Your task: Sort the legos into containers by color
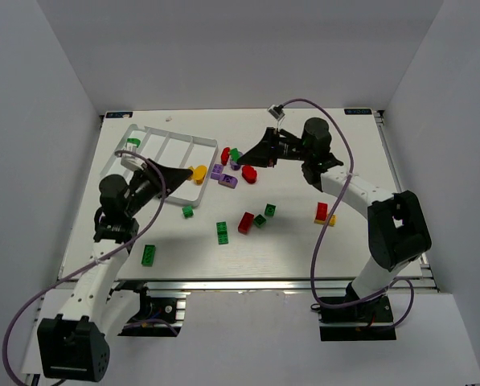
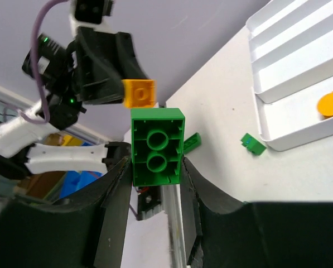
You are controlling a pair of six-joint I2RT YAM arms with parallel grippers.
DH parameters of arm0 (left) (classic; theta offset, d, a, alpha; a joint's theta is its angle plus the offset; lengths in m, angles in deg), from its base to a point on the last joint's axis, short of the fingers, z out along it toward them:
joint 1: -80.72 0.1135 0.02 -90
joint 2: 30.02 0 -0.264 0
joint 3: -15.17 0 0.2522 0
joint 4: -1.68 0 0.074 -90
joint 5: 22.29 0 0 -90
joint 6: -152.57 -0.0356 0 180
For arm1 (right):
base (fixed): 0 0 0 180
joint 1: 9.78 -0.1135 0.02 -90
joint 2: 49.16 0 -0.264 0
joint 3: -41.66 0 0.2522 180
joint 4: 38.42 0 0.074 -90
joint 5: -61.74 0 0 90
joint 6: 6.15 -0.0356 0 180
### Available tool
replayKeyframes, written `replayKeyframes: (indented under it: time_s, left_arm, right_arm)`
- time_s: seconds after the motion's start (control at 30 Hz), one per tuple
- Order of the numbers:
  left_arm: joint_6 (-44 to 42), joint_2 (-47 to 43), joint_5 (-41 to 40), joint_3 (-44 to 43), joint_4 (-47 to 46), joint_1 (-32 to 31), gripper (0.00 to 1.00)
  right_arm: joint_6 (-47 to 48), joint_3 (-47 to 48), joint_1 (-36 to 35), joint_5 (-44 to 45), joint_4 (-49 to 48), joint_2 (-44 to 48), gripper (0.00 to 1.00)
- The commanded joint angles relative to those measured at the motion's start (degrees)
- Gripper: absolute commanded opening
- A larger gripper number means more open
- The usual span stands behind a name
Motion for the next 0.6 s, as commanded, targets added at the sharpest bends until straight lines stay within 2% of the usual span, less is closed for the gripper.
replayKeyframes:
  time_s: [0.0, 0.07, 0.1, 0.2, 0.3, 0.43, 0.57]
  left_arm:
    - [-6.4, 6.6, -2.4, -3.9, 11.1, 1.9, 0.0]
    - [-9.7, 14.3, -9.4, -9.4, 19.0, 2.0, 0.0]
    - [-12.7, 17.1, -12.0, -11.6, 26.1, 2.0, 0.0]
    - [-16.8, 27.2, -19.2, -19.7, 33.8, 2.0, 0.01]
    - [-19.7, 34.2, -23.4, -26.5, 37.3, 2.0, 0.05]
    - [-22.8, 41.5, -24.8, -33.4, 40.7, 2.0, 0.12]
    - [-24.4, 46.2, -23.4, -36.2, 42.3, 1.2, 0.27]
  right_arm:
    - [10.5, 0.6, -0.5, 0.2, 5.7, 3.4, 0.0]
    - [14.4, 0.7, -0.5, 0.9, 11.1, 4.3, 0.0]
    - [17.7, 0.6, -0.4, 1.2, 12.4, 4.6, 0.0]
    - [23.3, 0.5, -0.4, 1.9, 17.2, 5.9, 0.0]
    - [25.6, -0.5, -0.3, 2.4, 18.9, 7.1, 0.0]
    - [27.3, -1.7, -0.4, 3.3, 19.7, 8.2, 0.0]
    - [29.9, -1.4, -0.3, 3.8, 21.6, 8.3, 0.0]
